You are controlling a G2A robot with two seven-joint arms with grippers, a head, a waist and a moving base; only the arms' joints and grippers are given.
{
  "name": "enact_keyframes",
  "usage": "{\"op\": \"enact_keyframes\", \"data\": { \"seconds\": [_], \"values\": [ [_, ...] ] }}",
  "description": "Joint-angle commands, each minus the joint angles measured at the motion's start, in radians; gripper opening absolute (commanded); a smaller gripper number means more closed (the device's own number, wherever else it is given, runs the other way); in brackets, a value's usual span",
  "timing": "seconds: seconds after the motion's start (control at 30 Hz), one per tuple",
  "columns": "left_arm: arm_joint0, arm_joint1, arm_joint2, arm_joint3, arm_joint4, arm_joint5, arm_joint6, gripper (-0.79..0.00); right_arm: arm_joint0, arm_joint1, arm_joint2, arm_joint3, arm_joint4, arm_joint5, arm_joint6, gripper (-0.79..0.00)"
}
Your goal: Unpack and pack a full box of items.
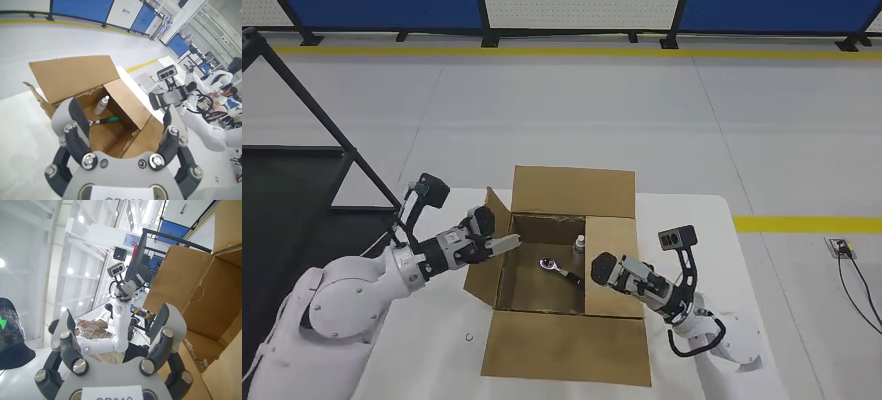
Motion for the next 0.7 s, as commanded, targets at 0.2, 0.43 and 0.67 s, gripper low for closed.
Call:
{"op": "enact_keyframes", "data": {
  "seconds": [0.2,0.43,0.67],
  "values": [
    [-0.079,0.006,0.009,0.166,-0.186,-0.029,-0.204,0.000,0.013,0.009,-0.003,0.017,0.019,-0.003,0.005,0.000],
    [-0.052,0.019,-0.018,0.189,-0.138,-0.054,-0.221,0.000,0.055,0.014,-0.034,0.040,0.016,0.012,0.009,0.000],
    [-0.013,0.030,-0.049,0.287,-0.108,-0.070,-0.200,0.000,0.090,0.016,-0.068,0.059,0.010,0.029,-0.004,0.000]
  ]
}}
